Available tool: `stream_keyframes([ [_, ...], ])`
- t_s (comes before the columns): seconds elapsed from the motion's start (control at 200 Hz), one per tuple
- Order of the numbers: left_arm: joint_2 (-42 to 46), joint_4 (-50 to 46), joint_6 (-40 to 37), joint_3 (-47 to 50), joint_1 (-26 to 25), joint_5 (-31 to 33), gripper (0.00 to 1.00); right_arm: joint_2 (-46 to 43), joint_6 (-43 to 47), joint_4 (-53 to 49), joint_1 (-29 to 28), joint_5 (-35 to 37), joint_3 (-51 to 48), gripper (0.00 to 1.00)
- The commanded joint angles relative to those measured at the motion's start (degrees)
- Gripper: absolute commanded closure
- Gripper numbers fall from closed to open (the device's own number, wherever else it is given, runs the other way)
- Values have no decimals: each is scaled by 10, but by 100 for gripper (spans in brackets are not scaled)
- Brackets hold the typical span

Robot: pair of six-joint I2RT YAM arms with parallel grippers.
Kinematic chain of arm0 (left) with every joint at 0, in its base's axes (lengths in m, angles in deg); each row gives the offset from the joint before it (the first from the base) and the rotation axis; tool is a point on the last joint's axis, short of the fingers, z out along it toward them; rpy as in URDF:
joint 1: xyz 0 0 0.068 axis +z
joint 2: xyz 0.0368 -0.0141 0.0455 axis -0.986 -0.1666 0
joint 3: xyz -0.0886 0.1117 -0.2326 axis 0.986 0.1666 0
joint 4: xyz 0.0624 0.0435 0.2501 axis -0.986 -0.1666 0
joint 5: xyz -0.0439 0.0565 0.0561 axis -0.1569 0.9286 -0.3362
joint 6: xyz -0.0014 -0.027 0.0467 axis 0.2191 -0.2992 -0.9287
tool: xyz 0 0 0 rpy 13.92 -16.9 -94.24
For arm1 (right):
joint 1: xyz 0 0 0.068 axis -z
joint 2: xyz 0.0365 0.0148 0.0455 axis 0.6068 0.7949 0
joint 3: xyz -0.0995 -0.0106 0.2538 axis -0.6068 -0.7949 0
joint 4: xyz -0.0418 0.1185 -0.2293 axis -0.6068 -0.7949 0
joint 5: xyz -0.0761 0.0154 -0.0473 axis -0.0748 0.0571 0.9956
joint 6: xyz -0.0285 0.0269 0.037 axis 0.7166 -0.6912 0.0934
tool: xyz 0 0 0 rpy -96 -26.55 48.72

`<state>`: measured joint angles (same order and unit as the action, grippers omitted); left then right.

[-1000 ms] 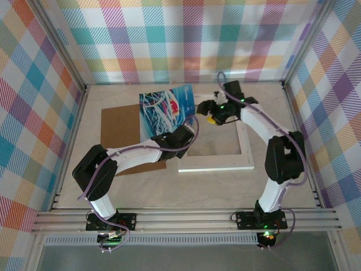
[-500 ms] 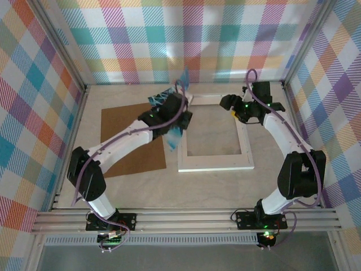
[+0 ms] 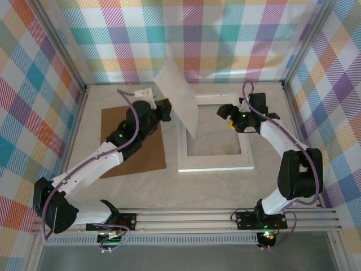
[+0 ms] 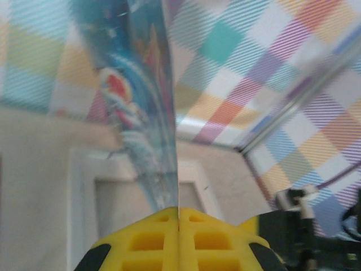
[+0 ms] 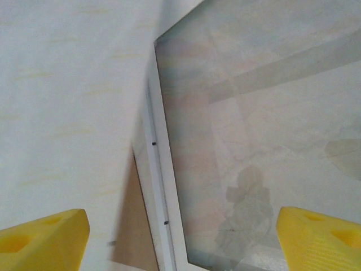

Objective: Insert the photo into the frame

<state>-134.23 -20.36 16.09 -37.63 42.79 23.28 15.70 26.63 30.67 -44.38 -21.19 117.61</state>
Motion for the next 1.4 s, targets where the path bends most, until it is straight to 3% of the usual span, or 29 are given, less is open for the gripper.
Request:
stream_keyframes([
  [0.0,19,26,150,77,4,63,100,-18,-39,64,0,-40,-27,14],
  [0.255,69,-36,304,191,-2,112,100,-12,-62,79,-65,-10,-68,14],
  [0.435,63,-91,385,191,-25,152,100,3,-103,106,-114,12,-107,14],
  [0.65,60,-121,477,201,-45,151,100,22,-144,154,-168,26,-140,15],
  [0.95,137,-133,537,238,-47,176,100,63,-177,190,-176,5,-132,16],
  [1.4,171,-110,574,263,-47,167,100,131,-254,310,-212,-35,-117,16],
])
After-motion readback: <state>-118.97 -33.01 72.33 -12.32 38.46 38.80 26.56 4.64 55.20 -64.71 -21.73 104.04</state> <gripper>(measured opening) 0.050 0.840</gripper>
